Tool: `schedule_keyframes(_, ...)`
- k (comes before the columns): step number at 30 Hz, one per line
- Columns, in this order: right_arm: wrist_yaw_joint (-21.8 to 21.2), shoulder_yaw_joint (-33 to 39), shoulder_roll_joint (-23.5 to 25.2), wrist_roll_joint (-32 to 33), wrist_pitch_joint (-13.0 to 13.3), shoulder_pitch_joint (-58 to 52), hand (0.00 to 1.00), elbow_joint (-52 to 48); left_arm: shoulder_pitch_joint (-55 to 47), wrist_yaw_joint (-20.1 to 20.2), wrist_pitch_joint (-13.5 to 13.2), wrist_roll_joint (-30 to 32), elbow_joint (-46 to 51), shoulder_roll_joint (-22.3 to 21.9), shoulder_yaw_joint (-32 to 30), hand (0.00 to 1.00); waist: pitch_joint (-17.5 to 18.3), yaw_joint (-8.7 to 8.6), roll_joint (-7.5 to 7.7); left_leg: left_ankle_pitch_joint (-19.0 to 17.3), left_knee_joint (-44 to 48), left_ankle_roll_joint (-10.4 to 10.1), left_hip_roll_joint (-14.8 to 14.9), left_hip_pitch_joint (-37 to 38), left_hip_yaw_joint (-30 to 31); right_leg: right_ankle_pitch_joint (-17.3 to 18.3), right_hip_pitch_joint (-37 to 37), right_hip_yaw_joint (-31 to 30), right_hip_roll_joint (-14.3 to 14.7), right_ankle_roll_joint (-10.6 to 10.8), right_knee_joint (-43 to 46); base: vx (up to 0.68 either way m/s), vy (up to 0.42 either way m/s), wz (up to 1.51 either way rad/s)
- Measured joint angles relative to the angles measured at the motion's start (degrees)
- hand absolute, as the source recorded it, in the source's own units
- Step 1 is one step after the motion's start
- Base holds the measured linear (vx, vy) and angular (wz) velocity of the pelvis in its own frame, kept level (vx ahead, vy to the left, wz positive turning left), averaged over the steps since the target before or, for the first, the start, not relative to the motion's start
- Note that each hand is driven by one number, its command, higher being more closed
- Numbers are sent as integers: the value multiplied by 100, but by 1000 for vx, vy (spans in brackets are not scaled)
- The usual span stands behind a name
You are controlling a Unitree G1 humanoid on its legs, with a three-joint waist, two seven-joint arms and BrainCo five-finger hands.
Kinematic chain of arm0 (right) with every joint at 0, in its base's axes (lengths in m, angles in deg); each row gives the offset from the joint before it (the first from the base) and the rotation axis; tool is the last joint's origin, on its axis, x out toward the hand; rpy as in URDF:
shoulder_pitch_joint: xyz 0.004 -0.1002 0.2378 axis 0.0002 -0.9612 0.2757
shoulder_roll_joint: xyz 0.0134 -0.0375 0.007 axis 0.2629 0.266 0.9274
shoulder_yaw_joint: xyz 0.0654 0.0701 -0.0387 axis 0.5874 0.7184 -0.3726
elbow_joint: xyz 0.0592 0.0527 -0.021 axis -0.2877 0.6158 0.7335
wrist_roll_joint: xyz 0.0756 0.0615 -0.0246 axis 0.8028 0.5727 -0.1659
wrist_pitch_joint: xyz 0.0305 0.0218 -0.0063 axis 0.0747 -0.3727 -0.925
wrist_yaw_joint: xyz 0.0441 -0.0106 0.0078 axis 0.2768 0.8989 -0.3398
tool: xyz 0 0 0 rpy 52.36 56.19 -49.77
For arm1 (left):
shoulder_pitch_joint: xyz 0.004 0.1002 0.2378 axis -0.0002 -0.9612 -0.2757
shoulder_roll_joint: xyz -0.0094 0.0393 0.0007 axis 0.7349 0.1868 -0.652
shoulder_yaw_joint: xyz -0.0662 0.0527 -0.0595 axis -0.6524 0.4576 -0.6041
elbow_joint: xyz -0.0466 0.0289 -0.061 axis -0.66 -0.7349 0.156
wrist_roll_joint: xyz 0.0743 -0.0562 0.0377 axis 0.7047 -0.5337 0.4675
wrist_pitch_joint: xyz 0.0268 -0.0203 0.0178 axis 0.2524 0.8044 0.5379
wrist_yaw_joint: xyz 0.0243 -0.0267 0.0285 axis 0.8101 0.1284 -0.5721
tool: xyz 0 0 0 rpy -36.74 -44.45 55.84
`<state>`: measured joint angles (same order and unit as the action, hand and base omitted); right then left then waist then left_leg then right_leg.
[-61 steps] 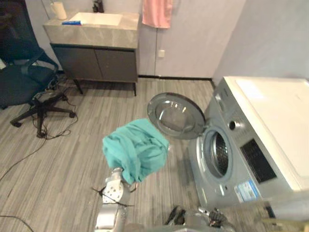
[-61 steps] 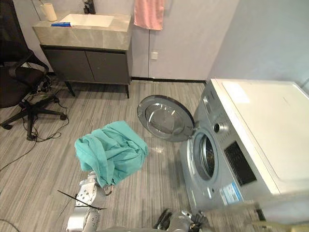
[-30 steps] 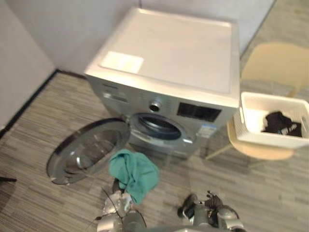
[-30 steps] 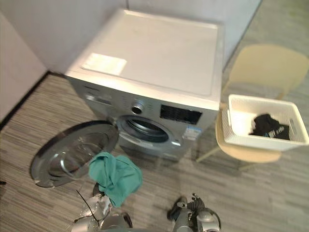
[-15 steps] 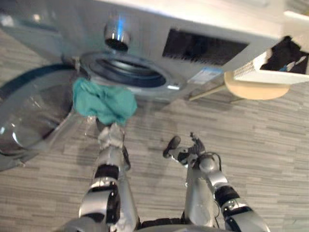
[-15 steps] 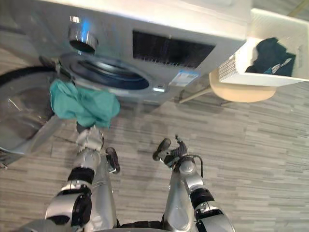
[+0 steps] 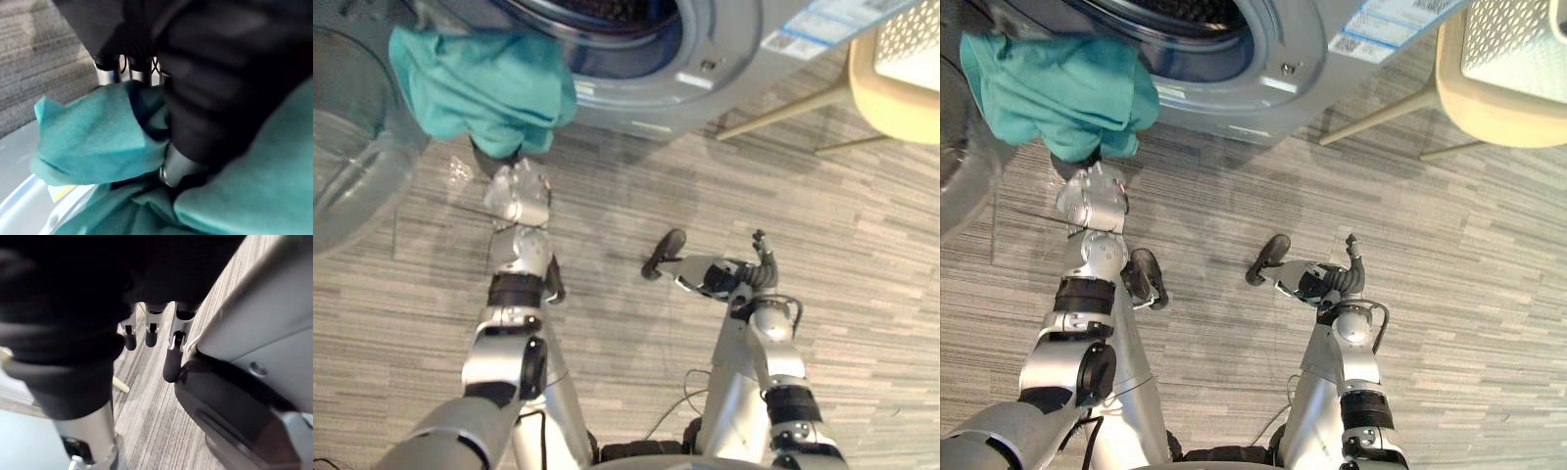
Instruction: Pick up the laundry basket with both hands and put the clothes into the washing machine.
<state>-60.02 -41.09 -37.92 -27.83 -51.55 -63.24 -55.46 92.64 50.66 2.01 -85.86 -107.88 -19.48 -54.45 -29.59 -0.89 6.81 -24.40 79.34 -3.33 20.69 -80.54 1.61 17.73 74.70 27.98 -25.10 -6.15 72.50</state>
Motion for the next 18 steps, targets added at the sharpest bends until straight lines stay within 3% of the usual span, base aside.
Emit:
schedule_keyframes(5, -32, 44, 15, 3, 13, -18, 0, -487, 519, 5, 10, 65, 403, 262, 483, 100, 3, -9, 4, 48, 199, -115, 54, -582, 177, 87, 511, 68, -1, -151, 246, -17, -4, -8)
schedule_keyframes(9, -48, 79, 48, 1, 18, -31, 0, -569, 476, -5, 0, 320, 1133, 126, 1048, 100, 4, 30, 6, 60, 268, -202, 121, -678, 272, 133, 587, 101, 55, -219, 343, 11, 5, -4)
schedule_keyframes(14, -146, 51, 95, 2, -20, -170, 0, -950, 784, -94, 10, 656, 1198, 74, 1273, 100, 15, 4, 17, 36, 281, -238, 148, -828, 272, 136, 785, 65, 115, -214, 342, 14, 22, -8)
schedule_keyframes(18, -163, -51, 102, 3, -15, -282, 0, -1436, 1718, -121, 101, 764, 549, 744, 1269, 100, 23, -11, 30, 54, 383, -267, 263, -1162, 343, 130, 1075, 114, 209, -224, 387, 21, 20, -18)
